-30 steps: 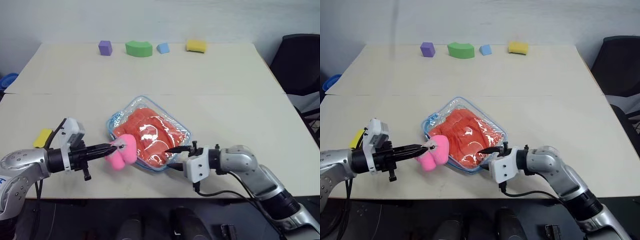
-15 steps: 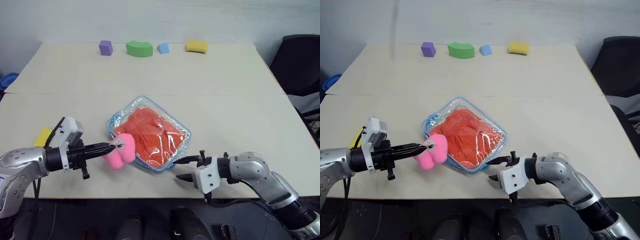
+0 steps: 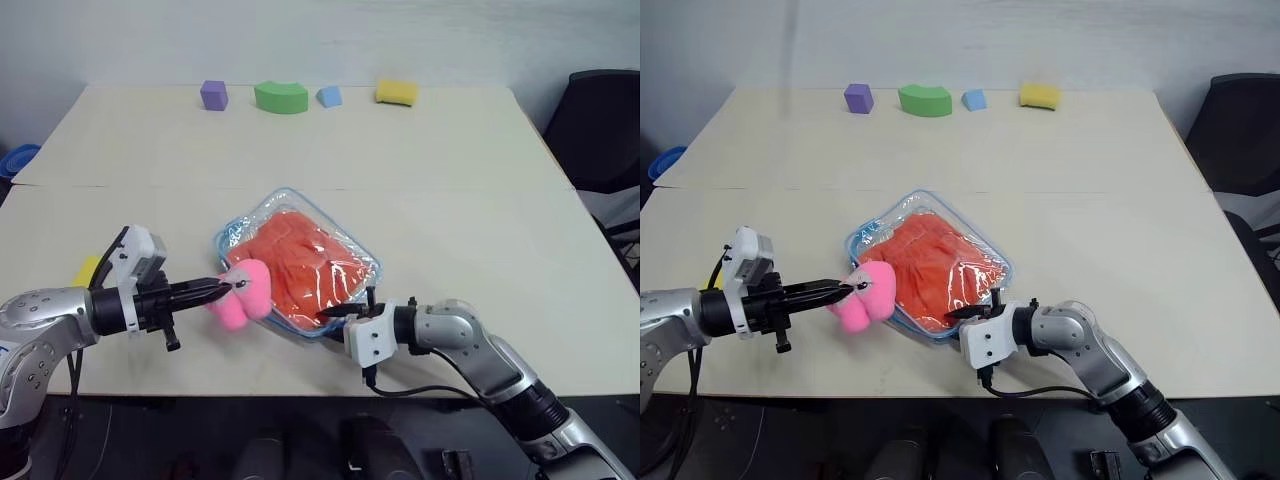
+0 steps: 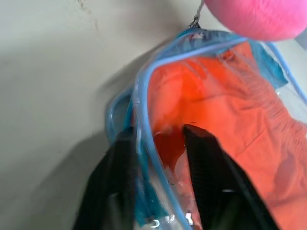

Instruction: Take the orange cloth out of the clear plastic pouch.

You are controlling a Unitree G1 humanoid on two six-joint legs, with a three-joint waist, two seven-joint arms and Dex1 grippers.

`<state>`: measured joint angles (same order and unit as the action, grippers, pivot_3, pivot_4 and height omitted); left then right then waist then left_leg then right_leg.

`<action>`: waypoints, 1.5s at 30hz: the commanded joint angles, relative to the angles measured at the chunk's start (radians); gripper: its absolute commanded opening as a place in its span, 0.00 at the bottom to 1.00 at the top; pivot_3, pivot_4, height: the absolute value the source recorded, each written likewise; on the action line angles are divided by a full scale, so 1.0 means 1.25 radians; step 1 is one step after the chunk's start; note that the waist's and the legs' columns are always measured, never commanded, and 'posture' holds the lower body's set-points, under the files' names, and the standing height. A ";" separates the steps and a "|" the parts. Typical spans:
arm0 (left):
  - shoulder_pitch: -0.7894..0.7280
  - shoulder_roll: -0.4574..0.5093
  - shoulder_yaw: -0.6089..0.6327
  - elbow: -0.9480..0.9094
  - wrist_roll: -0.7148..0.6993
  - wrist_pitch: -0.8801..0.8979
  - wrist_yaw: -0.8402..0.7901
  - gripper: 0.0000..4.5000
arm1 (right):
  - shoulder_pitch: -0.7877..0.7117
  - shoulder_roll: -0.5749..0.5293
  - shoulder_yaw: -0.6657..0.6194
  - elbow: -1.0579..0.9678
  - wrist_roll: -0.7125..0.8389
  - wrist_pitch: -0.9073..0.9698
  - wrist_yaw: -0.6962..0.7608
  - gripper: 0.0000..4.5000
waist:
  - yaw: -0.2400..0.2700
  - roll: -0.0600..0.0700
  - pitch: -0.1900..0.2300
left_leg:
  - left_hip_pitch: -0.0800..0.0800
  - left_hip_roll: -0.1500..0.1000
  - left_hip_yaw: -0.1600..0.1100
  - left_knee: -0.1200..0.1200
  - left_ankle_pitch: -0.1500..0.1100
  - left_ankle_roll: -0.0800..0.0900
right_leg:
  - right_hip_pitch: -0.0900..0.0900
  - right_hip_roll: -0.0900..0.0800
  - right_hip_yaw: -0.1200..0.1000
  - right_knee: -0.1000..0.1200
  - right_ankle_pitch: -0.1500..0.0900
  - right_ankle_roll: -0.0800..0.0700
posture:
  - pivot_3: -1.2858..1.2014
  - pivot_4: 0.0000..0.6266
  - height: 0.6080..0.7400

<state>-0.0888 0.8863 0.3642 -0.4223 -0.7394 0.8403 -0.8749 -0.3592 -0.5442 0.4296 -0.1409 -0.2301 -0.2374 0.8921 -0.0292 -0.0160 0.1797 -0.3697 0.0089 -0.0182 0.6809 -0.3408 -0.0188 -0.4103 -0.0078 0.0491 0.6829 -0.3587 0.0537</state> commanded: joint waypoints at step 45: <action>0.131 0.005 0.005 0.119 0.097 -0.133 -0.059 0.35 | 0.036 -0.342 -0.235 0.184 0.316 -0.246 0.167 0.61 | 0.001 0.000 0.000 | 0.000 0.001 0.000 0.000 -0.001 0.001 | 0.000 0.000 0.000 -0.001 0.000 0.000 | 0.52 0.24 1.00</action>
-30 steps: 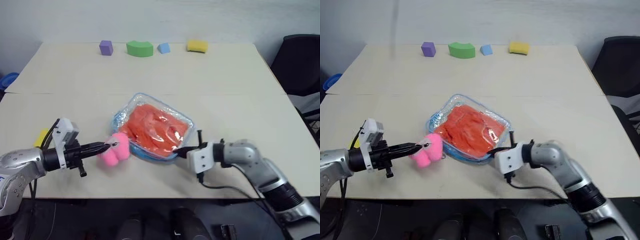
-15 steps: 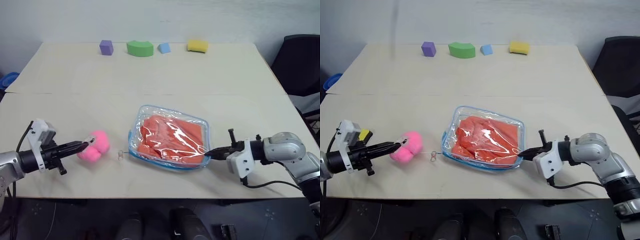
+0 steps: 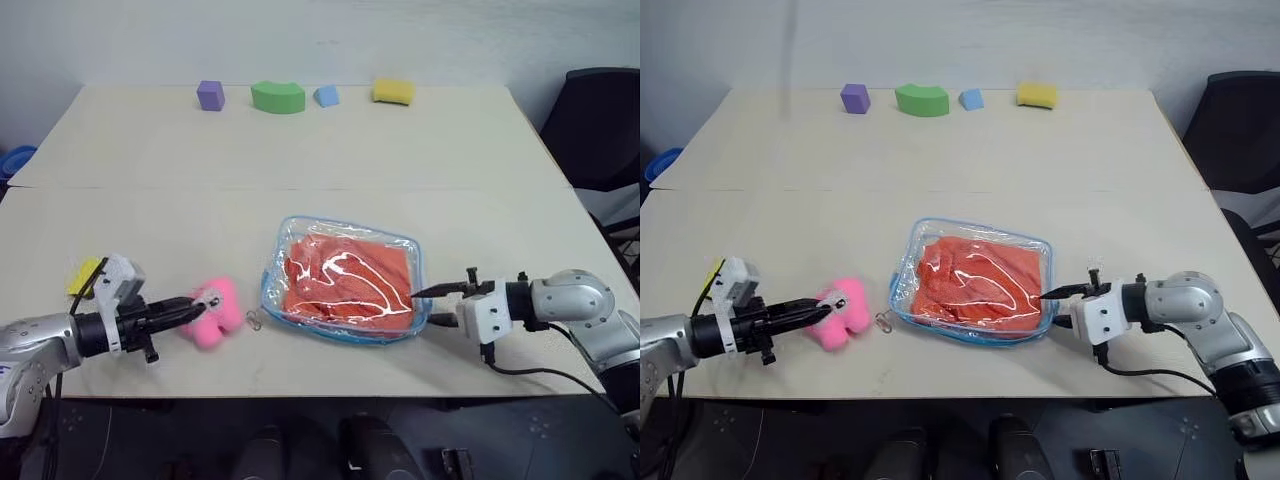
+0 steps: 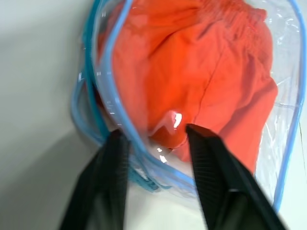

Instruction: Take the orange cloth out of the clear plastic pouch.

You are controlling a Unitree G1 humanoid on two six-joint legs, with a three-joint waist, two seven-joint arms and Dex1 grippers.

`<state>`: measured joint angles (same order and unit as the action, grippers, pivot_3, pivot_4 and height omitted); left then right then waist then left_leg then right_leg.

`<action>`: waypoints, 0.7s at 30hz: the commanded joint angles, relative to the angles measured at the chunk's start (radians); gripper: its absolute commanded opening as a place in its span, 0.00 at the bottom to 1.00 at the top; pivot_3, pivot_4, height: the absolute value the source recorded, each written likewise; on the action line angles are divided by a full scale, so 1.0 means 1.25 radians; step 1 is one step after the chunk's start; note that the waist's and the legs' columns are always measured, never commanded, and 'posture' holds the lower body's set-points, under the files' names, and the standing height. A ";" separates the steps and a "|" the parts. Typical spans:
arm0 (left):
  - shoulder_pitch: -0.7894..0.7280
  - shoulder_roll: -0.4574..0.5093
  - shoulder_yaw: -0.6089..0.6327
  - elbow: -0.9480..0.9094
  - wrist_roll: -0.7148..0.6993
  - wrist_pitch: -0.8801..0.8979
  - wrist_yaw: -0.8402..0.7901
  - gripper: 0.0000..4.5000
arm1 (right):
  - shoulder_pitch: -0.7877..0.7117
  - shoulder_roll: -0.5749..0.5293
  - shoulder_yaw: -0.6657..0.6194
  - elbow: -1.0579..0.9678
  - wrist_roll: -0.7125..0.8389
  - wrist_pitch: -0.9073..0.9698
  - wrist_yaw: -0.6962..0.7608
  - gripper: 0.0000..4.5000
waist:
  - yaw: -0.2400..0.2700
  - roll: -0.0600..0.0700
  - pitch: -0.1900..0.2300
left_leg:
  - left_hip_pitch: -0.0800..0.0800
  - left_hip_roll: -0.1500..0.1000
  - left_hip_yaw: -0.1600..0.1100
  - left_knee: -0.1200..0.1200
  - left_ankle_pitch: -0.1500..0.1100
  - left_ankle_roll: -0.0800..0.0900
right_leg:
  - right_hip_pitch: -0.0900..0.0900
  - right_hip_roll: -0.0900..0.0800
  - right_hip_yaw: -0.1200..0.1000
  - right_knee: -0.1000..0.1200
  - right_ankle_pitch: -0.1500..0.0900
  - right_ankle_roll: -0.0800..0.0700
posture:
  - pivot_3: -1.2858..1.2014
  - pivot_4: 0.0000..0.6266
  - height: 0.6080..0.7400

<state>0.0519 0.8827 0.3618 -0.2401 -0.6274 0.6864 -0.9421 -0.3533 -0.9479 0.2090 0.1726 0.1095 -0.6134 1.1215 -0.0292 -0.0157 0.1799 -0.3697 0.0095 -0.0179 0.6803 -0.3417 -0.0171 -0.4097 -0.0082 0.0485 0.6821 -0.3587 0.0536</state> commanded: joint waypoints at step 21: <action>-0.298 0.152 -0.280 -0.082 0.217 -0.284 -0.183 0.63 | 0.401 -0.096 -0.438 -0.637 0.606 0.878 -0.097 1.00 | 0.003 0.000 0.000 | 0.000 0.000 -0.001 -0.001 0.000 0.000 | 0.002 0.000 -0.001 -0.002 0.000 0.000 | 0.52 0.24 1.00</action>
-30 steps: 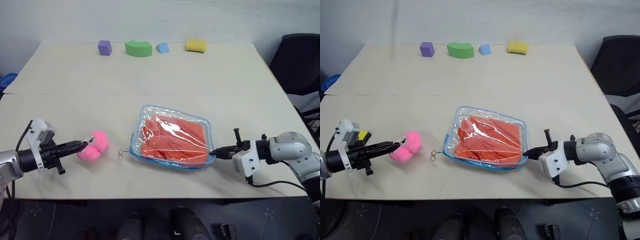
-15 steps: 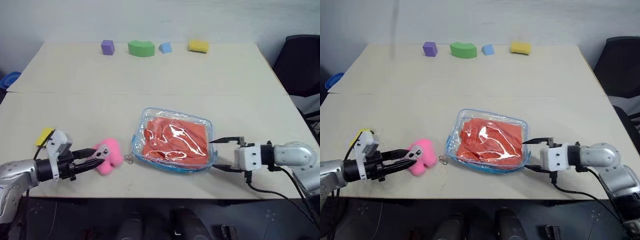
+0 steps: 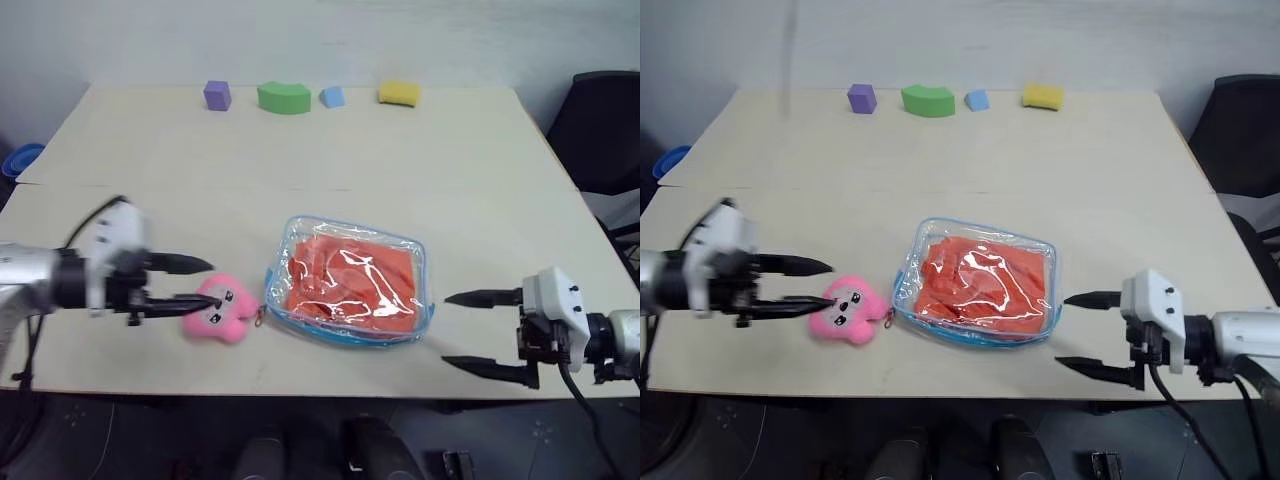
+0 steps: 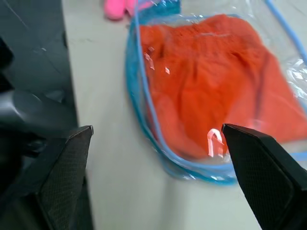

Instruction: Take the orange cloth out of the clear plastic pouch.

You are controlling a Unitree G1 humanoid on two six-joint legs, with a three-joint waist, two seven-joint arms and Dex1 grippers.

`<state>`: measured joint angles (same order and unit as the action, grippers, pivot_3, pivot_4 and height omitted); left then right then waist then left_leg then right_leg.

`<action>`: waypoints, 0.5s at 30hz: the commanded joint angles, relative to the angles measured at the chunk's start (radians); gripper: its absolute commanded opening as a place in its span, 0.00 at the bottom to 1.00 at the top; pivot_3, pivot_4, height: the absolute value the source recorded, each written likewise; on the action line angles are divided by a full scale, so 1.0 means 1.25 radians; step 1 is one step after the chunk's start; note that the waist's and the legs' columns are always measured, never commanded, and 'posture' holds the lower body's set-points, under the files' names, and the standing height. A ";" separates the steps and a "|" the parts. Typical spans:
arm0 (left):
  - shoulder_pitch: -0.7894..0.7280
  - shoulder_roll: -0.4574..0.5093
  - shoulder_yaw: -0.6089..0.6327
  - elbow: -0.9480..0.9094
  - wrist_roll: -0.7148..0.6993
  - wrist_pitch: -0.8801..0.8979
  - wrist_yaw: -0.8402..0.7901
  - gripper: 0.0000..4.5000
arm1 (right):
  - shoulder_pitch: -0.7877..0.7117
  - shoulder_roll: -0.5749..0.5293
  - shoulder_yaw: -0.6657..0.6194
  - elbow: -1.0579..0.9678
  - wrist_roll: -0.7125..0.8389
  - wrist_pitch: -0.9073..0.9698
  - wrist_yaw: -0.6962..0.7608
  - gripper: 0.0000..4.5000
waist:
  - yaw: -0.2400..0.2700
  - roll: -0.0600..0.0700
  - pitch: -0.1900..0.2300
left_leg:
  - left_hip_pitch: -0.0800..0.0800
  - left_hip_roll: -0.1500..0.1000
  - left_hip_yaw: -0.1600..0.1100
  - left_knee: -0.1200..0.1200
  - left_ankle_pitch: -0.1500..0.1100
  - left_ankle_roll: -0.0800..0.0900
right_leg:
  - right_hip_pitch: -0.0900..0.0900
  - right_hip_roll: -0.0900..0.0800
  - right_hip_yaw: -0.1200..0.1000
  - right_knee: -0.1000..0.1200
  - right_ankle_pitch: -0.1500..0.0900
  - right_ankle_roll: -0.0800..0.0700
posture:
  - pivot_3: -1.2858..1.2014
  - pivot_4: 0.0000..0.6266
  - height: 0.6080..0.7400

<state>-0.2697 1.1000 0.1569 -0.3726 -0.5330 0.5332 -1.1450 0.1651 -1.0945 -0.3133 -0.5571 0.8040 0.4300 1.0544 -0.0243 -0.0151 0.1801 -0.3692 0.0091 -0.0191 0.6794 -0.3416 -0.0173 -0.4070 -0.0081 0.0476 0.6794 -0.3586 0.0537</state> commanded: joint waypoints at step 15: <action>-0.243 -0.277 -0.317 0.358 0.352 -0.545 -0.046 0.43 | 0.019 0.103 0.012 -0.147 -0.023 0.096 -0.161 1.00 | 0.008 0.000 0.000 | -0.002 0.000 0.001 0.002 0.000 0.001 | -0.002 0.001 0.001 0.001 0.000 0.000 | 0.52 0.24 1.00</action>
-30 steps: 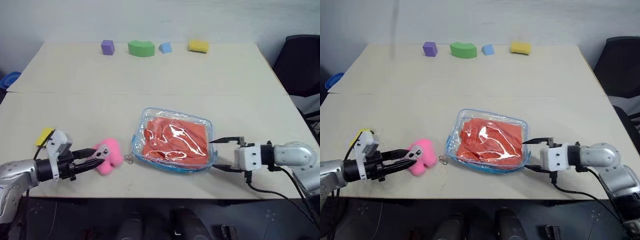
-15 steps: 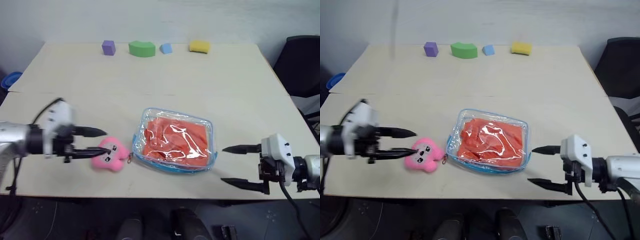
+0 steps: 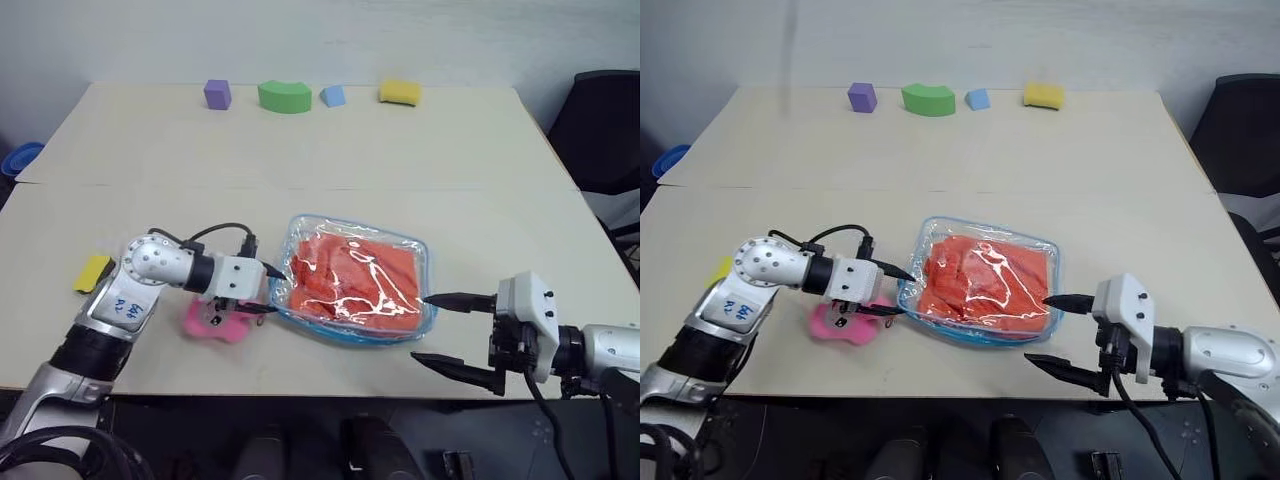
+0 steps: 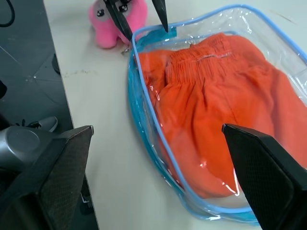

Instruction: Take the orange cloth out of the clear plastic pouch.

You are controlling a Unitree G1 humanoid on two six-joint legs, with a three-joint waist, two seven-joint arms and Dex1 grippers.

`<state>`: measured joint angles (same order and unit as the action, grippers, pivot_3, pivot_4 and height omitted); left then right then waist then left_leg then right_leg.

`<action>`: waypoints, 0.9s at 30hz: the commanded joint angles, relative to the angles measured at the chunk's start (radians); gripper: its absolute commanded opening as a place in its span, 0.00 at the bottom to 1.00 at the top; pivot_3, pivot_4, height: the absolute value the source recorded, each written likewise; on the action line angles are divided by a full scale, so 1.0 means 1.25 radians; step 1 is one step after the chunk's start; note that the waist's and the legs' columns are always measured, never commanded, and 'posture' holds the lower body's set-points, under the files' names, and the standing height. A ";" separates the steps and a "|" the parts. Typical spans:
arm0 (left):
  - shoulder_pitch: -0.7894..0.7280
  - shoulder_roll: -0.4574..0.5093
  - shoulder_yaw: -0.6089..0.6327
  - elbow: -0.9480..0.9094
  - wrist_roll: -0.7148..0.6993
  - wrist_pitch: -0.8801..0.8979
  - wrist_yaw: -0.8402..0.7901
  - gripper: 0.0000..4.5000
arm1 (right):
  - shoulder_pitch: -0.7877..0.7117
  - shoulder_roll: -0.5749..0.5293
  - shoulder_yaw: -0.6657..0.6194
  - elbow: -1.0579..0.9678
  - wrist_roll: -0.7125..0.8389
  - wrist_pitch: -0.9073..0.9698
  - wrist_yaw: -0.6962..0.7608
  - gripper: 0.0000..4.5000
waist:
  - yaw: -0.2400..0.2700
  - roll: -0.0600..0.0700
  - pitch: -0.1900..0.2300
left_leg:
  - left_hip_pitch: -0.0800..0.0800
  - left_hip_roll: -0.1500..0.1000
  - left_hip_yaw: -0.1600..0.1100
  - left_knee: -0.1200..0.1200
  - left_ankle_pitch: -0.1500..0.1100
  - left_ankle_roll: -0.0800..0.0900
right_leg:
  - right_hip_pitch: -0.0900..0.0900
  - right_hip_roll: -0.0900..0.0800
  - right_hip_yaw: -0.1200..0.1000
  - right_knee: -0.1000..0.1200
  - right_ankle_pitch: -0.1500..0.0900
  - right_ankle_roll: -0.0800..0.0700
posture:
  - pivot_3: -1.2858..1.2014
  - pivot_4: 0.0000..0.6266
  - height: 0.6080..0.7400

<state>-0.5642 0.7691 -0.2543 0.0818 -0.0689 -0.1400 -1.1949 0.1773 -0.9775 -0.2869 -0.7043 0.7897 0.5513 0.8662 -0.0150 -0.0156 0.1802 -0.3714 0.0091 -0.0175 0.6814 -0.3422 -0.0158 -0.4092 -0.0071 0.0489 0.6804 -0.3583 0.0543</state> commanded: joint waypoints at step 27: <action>0.129 -0.134 0.112 -0.310 -0.306 0.615 0.168 0.00 | -0.096 0.099 0.250 0.026 -0.376 -0.110 -0.104 0.49 | 0.011 -0.001 0.000 | 0.001 0.000 0.000 0.001 0.001 -0.002 | 0.000 0.000 0.000 0.002 0.000 0.000 | 0.52 0.24 1.00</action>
<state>-0.4066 0.6019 -0.1252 -0.2727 -0.4358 0.6344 -0.9901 0.0550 -0.8630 0.0360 -0.6533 0.3294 0.4355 0.7365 -0.0009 -0.0163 0.1798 -0.3704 0.0089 -0.0181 0.6827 -0.3405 -0.0187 -0.4091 -0.0069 0.0493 0.6828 -0.3584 0.0543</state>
